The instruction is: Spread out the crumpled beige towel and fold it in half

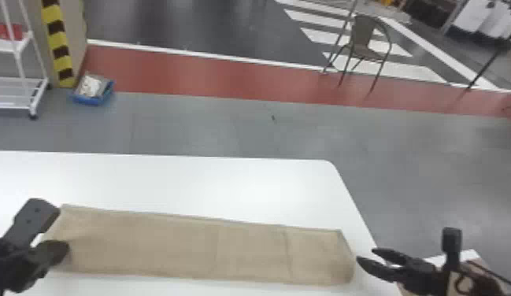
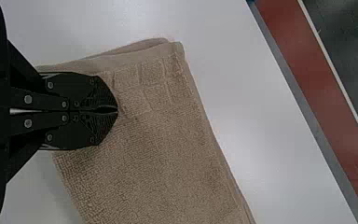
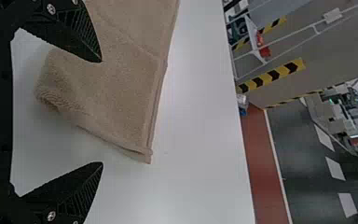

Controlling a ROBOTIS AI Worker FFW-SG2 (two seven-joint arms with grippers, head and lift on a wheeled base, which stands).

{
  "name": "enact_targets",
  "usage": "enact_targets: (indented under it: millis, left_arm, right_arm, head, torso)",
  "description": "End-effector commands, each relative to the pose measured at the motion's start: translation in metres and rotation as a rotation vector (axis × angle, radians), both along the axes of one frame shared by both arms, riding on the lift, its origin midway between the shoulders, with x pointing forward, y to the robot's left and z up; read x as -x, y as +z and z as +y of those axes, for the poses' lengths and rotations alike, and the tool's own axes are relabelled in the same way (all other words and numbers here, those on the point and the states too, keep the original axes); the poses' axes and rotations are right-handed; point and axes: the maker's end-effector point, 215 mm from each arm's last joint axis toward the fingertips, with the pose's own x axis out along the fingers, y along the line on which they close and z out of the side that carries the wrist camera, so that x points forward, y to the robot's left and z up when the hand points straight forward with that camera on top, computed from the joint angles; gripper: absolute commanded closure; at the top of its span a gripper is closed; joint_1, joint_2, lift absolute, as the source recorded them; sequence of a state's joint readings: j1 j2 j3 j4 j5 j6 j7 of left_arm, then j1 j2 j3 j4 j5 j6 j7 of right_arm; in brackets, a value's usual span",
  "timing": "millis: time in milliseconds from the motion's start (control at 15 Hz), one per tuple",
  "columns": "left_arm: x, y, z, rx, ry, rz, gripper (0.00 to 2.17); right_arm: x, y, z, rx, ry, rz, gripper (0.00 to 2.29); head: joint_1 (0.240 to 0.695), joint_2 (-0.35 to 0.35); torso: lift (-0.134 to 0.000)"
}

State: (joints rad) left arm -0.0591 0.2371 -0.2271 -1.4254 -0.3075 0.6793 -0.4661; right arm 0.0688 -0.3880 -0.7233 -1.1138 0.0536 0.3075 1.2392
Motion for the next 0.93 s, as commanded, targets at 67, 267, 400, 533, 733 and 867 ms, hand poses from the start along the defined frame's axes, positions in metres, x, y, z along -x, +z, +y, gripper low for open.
enact_targets:
  millis: [67,267,400,533,733,867]
  left_arm:
    - [0.003,-0.002,0.008,-0.017,0.016,0.016,1.56]
    - [0.005,-0.004,0.012,-0.019,0.024,0.023,1.56]
    - [0.002,-0.001,0.021,-0.018,0.037,0.013,1.56]
    - [-0.001,-0.002,0.021,-0.019,0.038,0.007,1.56]
    - [-0.001,-0.003,0.031,-0.039,0.052,0.013,1.56]
    - [0.000,-0.005,0.043,-0.051,0.069,0.014,1.56]
  right_arm:
    - [-0.029,0.018,0.018,-0.071,-0.131,-0.090,0.13]
    - [-0.036,0.013,0.023,-0.067,-0.141,-0.060,0.22]
    - [-0.032,0.001,0.023,-0.037,-0.138,-0.049,0.32]
    - [-0.031,-0.011,0.029,0.002,-0.121,-0.052,0.35]
    - [-0.032,-0.016,0.034,0.019,-0.108,-0.059,0.34]
    - [-0.033,-0.014,0.033,0.024,-0.107,-0.063,0.34]
  head:
    - [0.695,-0.350]
    - [0.695,-0.335]
    - [0.695,-0.322]
    - [0.695,-0.314]
    - [0.695,-0.299]
    - [0.695,-0.290]
  torso:
    - [0.000]
    - [0.000]
    - [0.000]
    - [0.000]
    - [0.000]
    - [0.000]
